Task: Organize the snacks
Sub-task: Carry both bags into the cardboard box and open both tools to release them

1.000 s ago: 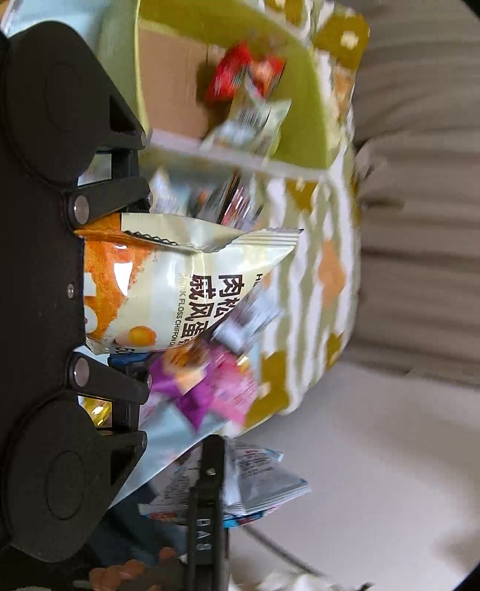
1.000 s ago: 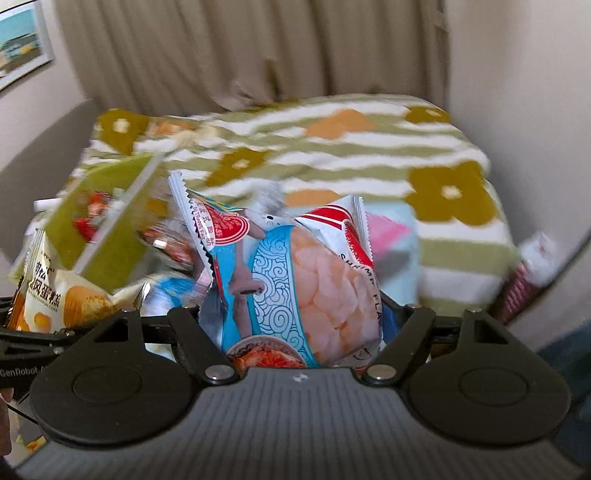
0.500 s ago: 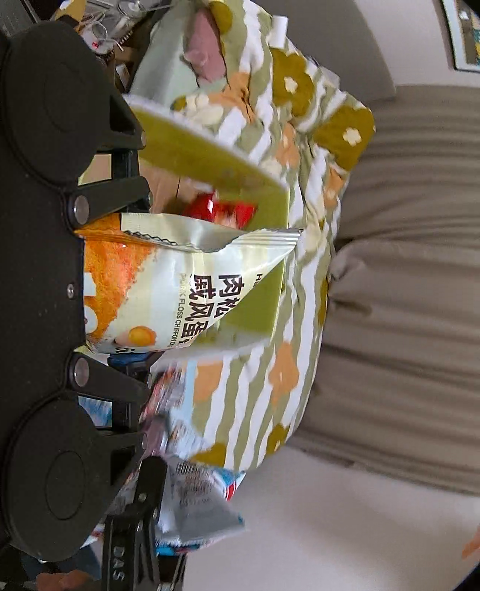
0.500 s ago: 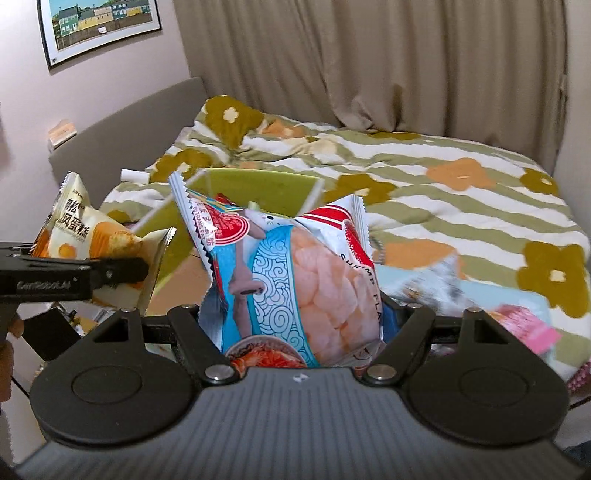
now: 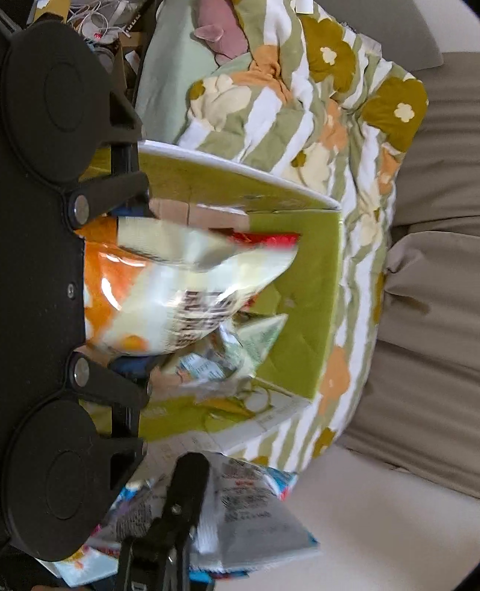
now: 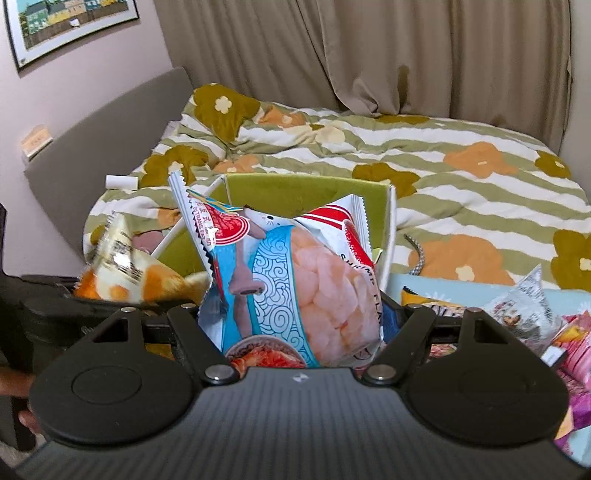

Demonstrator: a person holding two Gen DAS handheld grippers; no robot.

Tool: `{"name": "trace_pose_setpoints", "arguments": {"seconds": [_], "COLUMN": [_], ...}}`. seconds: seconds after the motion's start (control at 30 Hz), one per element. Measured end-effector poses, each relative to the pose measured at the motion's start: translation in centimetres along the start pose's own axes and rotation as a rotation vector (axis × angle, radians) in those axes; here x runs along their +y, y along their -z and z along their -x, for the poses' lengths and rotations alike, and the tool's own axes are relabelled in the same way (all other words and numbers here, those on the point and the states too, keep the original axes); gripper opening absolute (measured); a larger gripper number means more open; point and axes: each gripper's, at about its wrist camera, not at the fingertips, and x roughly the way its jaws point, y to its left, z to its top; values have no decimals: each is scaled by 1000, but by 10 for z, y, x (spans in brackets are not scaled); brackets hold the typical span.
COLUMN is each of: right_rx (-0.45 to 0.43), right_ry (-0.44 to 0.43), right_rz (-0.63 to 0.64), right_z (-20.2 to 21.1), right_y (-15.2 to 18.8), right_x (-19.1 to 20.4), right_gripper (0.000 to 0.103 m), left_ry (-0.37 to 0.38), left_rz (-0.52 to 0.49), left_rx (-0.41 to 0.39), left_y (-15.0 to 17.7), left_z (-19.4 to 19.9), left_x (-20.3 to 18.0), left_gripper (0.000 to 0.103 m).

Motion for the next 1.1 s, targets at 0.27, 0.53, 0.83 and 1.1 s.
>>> {"name": "trace_pose_setpoints", "arguments": {"seconds": [0.27, 0.53, 0.83, 1.1], "right_rx": [16, 33, 164, 130], "right_ry": [35, 13, 6, -31], "right_rz": [-26, -36, -59, -85], "right_z": [-14, -26, -77, -73], "right_y": [-2, -11, -4, 8], "right_x": [14, 24, 23, 15], "right_gripper": [91, 93, 98, 103], "left_ry": [-32, -24, -51, -80], "left_rz": [-83, -113, -134, -153], "left_rx": [-19, -34, -27, -24], "left_y": [17, 24, 24, 30], "left_z": [9, 18, 7, 8], "left_x": [7, 10, 6, 0], "left_gripper": [101, 101, 101, 101]}}
